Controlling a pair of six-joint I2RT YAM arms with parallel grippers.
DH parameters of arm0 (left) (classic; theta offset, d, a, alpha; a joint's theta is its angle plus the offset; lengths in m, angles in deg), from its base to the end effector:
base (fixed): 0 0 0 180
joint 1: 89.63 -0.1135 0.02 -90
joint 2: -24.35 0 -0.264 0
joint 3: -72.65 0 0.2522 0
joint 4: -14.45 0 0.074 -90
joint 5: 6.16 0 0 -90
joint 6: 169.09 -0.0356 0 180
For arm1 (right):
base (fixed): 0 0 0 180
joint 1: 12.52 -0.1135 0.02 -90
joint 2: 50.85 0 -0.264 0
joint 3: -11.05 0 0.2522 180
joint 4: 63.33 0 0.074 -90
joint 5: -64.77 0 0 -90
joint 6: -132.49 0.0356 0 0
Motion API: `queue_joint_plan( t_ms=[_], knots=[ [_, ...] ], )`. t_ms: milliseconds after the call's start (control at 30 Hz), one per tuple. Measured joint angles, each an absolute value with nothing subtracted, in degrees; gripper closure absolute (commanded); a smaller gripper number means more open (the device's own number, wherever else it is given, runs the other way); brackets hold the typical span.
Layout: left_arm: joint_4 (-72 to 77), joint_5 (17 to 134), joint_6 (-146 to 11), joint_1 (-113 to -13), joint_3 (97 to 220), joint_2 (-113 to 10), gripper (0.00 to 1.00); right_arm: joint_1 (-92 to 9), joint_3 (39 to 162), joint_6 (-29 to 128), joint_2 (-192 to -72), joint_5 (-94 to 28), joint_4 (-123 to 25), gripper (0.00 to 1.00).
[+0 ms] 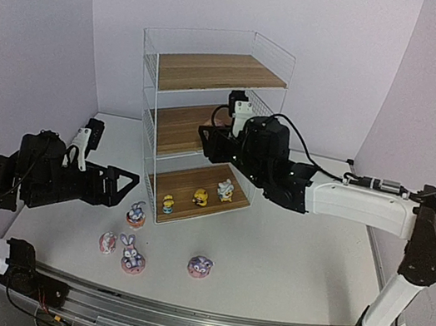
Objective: Place and organize the plastic toys onto the shelf
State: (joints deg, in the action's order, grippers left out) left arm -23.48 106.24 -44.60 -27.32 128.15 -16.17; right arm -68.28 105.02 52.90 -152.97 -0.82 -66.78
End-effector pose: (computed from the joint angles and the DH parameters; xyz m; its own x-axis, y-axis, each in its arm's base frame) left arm 0.0870 -0.1366 0.3085 -0.5206 -0.1346 -0.8431 0.4378 0.8057 -0.3990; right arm 0.2547 0.3481 0.3271 -0.1395 0.0875 -0.9864 -0.5041 0.8511 0.1468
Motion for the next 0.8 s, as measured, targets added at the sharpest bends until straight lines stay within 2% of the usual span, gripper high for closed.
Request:
queue_joint_plan(
  t_ms=[800],
  knots=[
    [-23.8,107.1,-44.5,-27.3,127.5,-15.8,0.0,-67.0,109.4,50.4,-160.5,0.9,-72.5,0.85]
  ],
)
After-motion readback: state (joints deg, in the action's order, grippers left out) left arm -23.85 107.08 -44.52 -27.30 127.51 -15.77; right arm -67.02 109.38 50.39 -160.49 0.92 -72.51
